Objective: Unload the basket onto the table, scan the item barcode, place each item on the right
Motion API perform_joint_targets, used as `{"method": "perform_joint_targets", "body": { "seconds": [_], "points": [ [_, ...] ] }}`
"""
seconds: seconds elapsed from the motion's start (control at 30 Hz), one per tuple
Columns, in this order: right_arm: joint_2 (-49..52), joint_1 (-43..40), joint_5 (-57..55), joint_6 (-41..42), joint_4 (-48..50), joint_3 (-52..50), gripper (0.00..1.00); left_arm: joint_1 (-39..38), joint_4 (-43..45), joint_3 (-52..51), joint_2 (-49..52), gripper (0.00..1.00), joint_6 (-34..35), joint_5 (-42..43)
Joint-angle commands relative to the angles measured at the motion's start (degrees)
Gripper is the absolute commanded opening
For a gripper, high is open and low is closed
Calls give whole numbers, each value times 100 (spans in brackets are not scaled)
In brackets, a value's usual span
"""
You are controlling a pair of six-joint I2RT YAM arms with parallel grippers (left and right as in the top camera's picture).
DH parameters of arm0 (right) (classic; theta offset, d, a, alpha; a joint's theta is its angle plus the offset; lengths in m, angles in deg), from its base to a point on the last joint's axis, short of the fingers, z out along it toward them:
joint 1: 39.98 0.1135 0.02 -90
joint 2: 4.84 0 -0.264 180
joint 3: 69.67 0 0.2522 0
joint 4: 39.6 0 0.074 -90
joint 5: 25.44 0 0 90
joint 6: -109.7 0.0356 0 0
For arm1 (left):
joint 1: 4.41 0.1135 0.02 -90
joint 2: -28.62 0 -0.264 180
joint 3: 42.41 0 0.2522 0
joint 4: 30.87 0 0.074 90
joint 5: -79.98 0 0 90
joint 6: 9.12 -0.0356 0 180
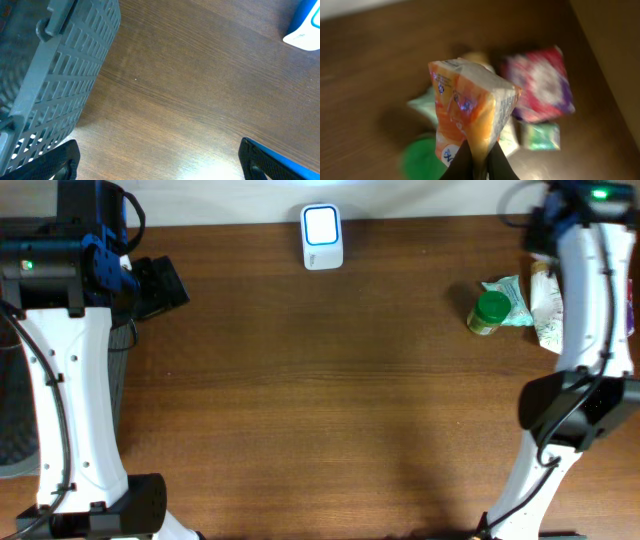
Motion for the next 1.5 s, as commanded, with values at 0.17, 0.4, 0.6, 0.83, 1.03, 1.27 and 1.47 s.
{"method": "perform_joint_targets", "body": {
  "seconds": [0.17,0.4,0.6,0.83,1.03,1.27,1.47],
  "points": [
    [210,-1261,671,654,675,-1700,36,11,-4,13,-85,99,35,-22],
    [-1366,-1255,1058,680,326,-1834,99,11,-7,15,-85,99,35,-22],
    [-3510,-1226,2157,675,-688,-2074,99,9,-7,15,-85,99,35,-22],
    [-6953,-372,2625,638,-164,-5886,99,11,-7,15,-85,99,35,-22],
    [-7597,-372,2885,675,-1141,-6164,99,9,-7,15,-85,99,35,-22],
    [-7748,-372,2710,238,-1303,-6164,99,11,-7,15,-85,99,35,-22],
    [-9147,284,2710,-254,-149,-7482,99,11,-7,15,-85,99,35,-22]
  ]
}}
